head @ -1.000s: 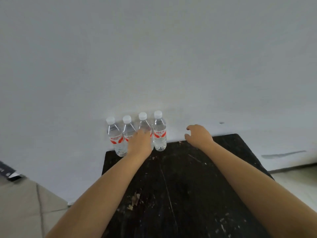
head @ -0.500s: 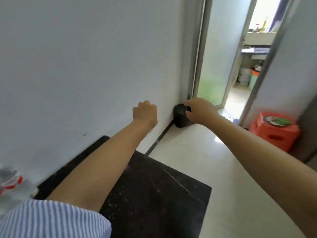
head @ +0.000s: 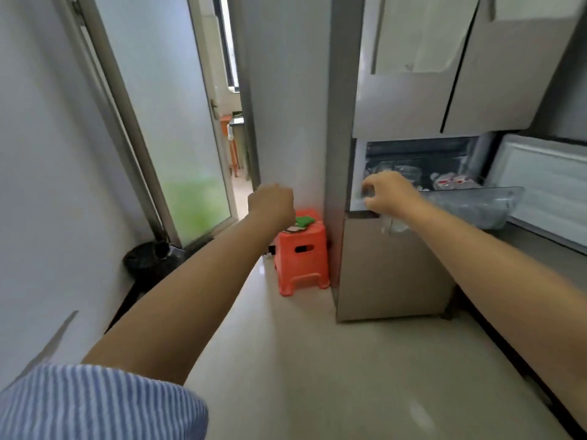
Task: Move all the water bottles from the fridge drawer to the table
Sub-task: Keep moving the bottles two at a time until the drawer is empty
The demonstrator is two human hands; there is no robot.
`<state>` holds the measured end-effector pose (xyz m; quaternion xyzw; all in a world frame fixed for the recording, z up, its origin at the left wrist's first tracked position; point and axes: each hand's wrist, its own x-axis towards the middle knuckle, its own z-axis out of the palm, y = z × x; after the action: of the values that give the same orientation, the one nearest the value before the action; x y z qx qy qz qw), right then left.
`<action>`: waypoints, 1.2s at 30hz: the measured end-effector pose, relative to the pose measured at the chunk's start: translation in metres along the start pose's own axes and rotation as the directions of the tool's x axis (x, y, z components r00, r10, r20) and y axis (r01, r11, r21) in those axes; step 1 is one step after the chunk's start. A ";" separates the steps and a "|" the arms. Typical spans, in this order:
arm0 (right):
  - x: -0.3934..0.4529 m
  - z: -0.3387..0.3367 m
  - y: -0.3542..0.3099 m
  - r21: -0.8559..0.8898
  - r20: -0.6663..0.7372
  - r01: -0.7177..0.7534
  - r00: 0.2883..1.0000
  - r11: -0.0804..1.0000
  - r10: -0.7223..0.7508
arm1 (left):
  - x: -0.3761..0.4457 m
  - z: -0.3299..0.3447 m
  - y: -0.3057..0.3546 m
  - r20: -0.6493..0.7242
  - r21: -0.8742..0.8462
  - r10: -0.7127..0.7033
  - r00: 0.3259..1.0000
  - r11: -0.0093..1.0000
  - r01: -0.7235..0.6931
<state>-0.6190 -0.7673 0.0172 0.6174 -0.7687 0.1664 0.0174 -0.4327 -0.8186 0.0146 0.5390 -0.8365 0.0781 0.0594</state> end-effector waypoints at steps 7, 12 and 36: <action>0.070 -0.018 0.145 -0.037 0.002 -0.142 0.990 0.989 0.142 | 0.128 0.028 0.131 0.043 0.052 0.214 0.976 0.975 -0.216; 0.145 -0.006 0.232 -0.106 0.037 -0.278 0.958 0.955 0.283 | 0.232 0.057 0.188 0.102 0.015 0.312 0.945 0.949 -0.315; 0.411 0.112 0.591 0.027 0.345 -0.552 0.787 0.833 0.511 | 0.519 0.228 0.518 0.593 -0.620 0.124 0.795 0.701 0.353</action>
<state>-1.2605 -1.0786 -0.1314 0.3941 -0.8913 0.1092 -0.1958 -1.1220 -1.1157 -0.1483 0.5245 -0.7384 -0.4239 0.0002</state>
